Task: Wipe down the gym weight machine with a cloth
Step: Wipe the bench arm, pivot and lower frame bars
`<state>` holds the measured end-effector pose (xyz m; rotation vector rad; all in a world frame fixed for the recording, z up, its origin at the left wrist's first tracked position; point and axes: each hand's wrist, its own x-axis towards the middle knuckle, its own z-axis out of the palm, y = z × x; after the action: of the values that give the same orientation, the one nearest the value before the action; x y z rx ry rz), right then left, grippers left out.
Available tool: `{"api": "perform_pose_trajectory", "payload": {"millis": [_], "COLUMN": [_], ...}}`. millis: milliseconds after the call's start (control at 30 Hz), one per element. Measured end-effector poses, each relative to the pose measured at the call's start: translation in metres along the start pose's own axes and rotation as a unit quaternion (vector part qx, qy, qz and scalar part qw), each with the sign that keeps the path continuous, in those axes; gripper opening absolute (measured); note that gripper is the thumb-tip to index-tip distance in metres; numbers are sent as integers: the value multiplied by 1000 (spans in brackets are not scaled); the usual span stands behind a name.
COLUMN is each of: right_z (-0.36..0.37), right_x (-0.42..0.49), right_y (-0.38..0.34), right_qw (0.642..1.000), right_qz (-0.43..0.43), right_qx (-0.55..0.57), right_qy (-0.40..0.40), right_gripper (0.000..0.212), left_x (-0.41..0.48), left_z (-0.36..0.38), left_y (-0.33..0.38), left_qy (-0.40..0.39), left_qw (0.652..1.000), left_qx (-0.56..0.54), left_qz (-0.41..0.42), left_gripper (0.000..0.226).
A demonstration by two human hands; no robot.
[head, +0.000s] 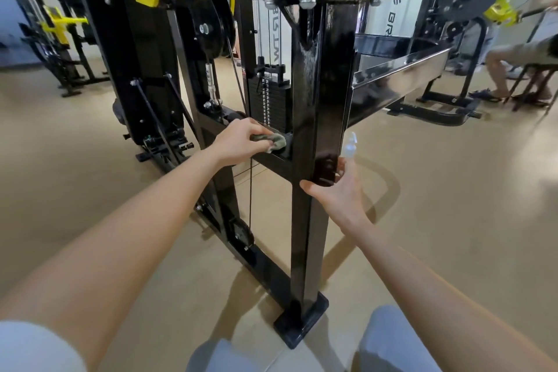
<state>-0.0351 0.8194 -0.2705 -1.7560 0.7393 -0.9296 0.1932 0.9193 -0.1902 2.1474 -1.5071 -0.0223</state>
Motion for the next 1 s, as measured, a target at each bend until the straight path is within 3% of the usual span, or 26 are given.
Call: {"api": "perform_pose_trajectory", "payload": {"millis": [167,433,600,667,833,900,1000], "right_z": [1,2,-2,-4,-14,-19,-37], "right_x": [2,3,2,1,-1,0,0], "right_y": [6,7,-11,-25,-65,-79,-99], "right_qw": [1000,1000,997,994,981,971,941], "right_qz": [1,-4,54,87,151,182,289], "right_qx": [-1,-21,-45,-62,-85,-95,-74], "right_qy": [6,10,-7,-19,-82,-123,-160], "right_gripper": [75,70,70,72,70,73,75], "left_x": [-9,-25,-52,-60,-71,-73,-82], "left_z": [-2,14,43,49,54,44,28], "left_y": [-2,8,38,61,123,142,154], "left_qy": [-23,63,167,194,223,200,99], "left_qw": [999,997,977,957,867,843,802], "left_qx": [-7,-13,-108,-158,-299,-312,-422], "left_qz": [25,39,-75,-144,-330,-389,-411], "left_gripper": [38,22,27,26,22,24,29]}}
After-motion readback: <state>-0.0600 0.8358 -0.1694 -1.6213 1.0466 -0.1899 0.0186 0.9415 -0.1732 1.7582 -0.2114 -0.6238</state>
